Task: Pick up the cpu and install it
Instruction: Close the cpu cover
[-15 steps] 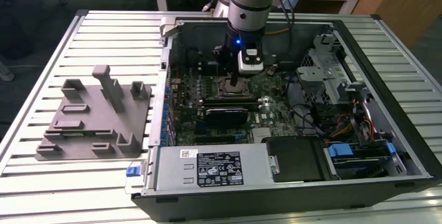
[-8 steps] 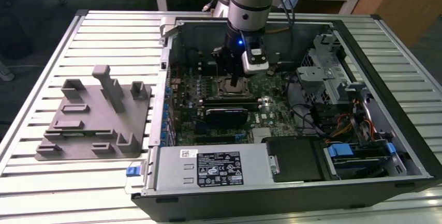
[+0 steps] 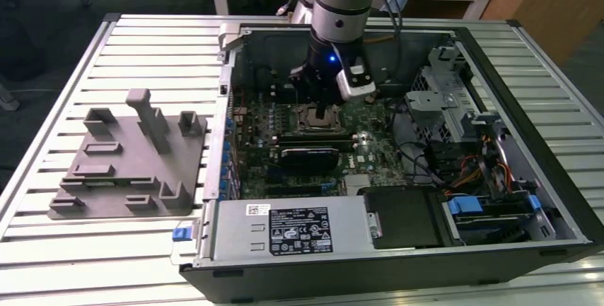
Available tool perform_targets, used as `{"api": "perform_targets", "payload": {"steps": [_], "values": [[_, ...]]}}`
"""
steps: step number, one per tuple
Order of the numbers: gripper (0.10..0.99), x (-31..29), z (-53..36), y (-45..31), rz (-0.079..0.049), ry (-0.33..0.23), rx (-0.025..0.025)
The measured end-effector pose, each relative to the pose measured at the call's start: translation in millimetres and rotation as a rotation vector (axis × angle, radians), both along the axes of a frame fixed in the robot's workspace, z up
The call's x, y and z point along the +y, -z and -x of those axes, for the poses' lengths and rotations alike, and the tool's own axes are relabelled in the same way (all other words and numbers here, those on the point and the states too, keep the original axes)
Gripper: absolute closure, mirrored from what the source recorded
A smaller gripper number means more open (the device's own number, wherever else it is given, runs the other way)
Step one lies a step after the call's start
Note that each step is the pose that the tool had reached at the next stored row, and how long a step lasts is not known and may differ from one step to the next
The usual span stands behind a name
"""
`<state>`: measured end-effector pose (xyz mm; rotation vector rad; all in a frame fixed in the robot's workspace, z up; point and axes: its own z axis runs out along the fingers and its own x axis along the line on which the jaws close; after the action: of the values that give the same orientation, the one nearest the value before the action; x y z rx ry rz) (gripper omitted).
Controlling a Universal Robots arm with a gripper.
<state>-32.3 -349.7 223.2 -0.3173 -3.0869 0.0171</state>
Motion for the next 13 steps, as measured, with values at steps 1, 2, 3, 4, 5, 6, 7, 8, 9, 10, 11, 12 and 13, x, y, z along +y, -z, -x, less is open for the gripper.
{"api": "perform_targets", "payload": {"steps": [1,2,3,4,5,6,7,8,9,10,11,12,13], "values": [[0.98,0.0,0.0,0.0,0.0,-0.018,0.0],[0.98,0.0,0.0,0.0,0.0,-0.036,0.0],[0.98,0.0,0.0,0.1,0.0,-0.054,0.0],[0.98,0.0,0.0,0.1,0.0,-0.072,0.0],[0.98,0.0,0.0,0.1,0.0,-0.09,0.0],[0.98,0.0,0.0,0.1,0.0,-0.109,-0.0001],[0.98,0.0,0.0,0.2,0.0,-0.128,0.0],[0.98,0.0,0.0,0.2,0.0,-0.146,-0.0001],[0.98,0.0,0.0,0.2,0.0,-0.164,0.0],[0.98,0.0,0.0,0.2,0.0,-0.182,0.0],[0.98,0.0,0.0,0.2,0.0,-0.2,0.0],[0.98,0.0,0.0,0.3,0.0,-0.217,0.0],[0.98,0.0,0.0,0.3,0.0,-0.236,-0.0001]]}}
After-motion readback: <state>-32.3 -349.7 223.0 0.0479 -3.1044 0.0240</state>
